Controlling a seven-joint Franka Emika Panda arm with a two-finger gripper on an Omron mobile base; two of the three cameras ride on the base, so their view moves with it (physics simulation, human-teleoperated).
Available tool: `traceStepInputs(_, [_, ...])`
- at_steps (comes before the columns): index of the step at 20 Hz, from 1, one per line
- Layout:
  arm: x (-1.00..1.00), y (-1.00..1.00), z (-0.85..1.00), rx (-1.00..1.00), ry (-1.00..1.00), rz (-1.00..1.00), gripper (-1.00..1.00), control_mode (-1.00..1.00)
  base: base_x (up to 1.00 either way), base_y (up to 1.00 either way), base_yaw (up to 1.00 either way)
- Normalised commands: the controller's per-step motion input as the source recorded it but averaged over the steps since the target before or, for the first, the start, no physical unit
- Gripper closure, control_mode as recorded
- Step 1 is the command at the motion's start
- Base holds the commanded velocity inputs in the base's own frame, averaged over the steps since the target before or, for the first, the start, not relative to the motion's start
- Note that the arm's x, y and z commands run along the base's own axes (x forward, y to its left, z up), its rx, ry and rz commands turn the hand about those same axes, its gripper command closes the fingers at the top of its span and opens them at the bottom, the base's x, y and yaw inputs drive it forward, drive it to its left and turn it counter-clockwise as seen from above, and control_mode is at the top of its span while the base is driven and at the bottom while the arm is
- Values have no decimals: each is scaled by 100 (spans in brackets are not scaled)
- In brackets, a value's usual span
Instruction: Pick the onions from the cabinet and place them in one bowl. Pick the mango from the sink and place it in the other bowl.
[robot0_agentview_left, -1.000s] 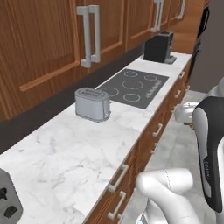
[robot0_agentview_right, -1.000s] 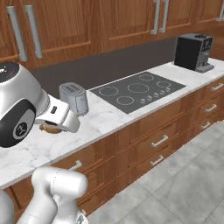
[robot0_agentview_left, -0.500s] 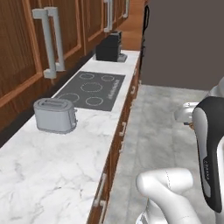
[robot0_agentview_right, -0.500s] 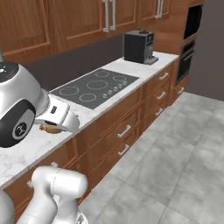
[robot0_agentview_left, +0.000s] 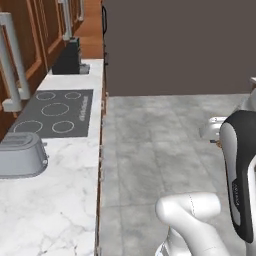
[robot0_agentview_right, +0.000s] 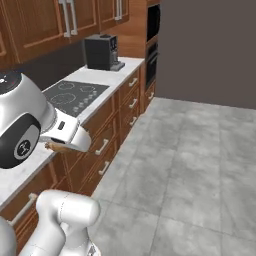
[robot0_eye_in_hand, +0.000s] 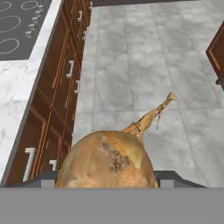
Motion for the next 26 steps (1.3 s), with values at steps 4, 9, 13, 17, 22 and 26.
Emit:
traceStepInputs(4, [0,0,0,0,0,0,100,100,0,0,-49])
traceStepInputs(9, [0,0,0,0,0,0,100,100,0,0,-48])
traceStepInputs(13, [0,0,0,0,0,0,100,100,0,0,-48])
traceStepInputs(17, [0,0,0,0,0,0,100,100,1,0,-48])
traceStepInputs(22, [0,0,0,0,0,0,100,100,0,0,-48])
traceStepInputs(26, [0,0,0,0,0,0,100,100,0,0,-49])
